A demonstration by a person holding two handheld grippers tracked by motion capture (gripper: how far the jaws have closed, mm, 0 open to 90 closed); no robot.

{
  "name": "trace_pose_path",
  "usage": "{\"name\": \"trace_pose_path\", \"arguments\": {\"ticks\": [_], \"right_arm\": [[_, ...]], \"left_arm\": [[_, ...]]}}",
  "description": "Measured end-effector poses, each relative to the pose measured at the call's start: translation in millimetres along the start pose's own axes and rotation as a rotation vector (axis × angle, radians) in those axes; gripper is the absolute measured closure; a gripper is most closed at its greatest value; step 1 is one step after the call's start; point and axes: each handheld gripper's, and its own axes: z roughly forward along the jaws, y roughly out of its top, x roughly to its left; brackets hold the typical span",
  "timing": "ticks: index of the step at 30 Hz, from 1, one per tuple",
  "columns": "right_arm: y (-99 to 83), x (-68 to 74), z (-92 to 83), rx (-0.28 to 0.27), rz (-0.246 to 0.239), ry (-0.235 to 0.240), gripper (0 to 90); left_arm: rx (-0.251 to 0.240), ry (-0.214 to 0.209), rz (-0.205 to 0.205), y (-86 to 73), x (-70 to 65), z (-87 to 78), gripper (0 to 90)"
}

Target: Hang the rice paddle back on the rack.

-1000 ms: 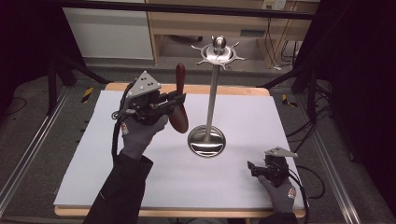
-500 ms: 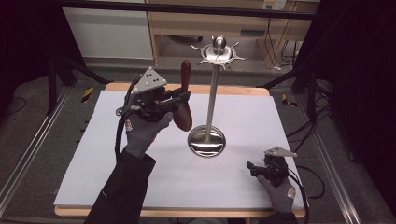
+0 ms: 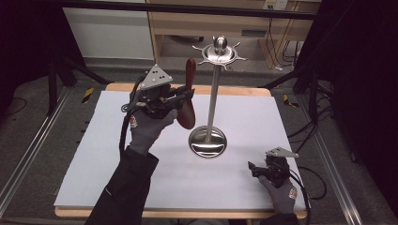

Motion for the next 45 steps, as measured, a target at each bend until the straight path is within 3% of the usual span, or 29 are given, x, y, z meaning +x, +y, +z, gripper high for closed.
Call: {"name": "trace_pose_path", "arguments": {"ticks": [23, 45], "right_arm": [[0.2, -0.5, -0.2, -0.001, 0.007, 0.002, 20.9], [0.1, -0.9, -0.4, -0.003, 0.012, 0.004, 20.9]], "left_arm": [[0.026, -0.001, -0.003, 4.8, 1.5, 15.1, 77.6], [0.015, -0.019, -0.017, 5.8, 0.4, 35.3, 77.6]]}}
